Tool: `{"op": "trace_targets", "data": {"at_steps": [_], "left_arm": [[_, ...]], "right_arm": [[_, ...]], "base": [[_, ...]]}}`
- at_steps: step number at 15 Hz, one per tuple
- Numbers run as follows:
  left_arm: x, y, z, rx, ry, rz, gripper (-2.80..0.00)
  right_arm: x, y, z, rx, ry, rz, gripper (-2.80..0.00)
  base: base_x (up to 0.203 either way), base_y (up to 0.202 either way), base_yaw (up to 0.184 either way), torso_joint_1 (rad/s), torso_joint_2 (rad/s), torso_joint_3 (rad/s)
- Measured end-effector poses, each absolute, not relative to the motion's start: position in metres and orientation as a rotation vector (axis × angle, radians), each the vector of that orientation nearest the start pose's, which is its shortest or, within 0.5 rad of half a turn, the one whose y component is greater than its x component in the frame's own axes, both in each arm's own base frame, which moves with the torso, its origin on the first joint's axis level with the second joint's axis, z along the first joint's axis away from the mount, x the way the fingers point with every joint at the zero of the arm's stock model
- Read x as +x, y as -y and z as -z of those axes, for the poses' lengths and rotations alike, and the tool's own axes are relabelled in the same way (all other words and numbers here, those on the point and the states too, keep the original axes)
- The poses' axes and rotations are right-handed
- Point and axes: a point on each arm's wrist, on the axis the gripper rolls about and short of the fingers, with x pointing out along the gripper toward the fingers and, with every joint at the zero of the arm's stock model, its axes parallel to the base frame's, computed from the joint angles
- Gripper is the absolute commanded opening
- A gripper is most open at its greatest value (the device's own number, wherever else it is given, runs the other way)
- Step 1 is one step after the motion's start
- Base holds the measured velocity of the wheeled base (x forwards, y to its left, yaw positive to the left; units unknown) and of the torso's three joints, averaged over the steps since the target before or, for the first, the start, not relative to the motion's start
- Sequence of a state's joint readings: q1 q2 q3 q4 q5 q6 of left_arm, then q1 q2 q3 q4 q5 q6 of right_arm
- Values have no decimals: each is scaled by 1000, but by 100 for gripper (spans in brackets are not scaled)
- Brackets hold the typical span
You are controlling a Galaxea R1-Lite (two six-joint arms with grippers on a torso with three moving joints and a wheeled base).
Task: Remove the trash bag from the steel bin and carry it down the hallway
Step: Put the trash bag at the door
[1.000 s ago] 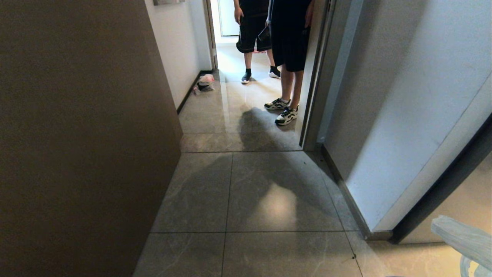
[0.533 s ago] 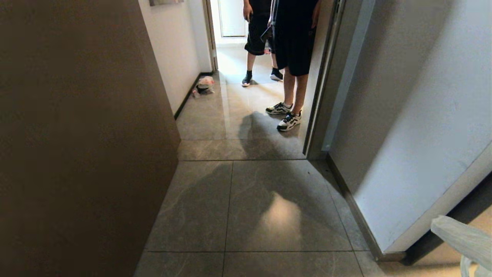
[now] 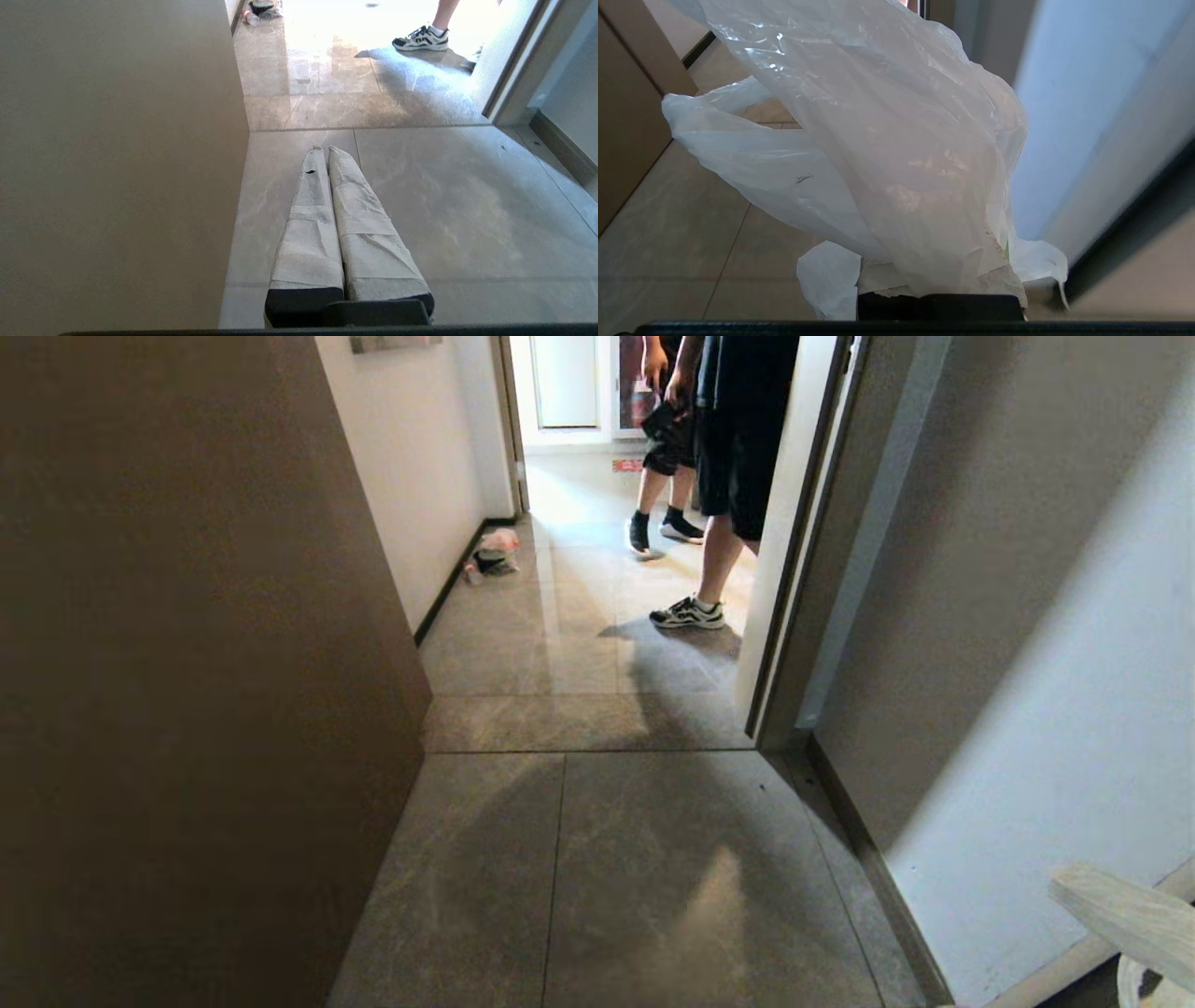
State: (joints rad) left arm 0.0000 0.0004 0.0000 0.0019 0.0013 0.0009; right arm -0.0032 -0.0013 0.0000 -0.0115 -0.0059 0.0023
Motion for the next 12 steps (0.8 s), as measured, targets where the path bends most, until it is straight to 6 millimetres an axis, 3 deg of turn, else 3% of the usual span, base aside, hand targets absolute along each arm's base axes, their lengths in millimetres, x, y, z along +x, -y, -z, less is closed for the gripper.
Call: {"op": "trace_targets", "data": {"at_steps": [12], "left_arm": [[-23, 0, -75, 1, -2, -1, -280]], "right_arm": [[-23, 0, -77, 3, 13, 9, -280]], "base": [[192, 0, 1, 2, 2, 2]]}}
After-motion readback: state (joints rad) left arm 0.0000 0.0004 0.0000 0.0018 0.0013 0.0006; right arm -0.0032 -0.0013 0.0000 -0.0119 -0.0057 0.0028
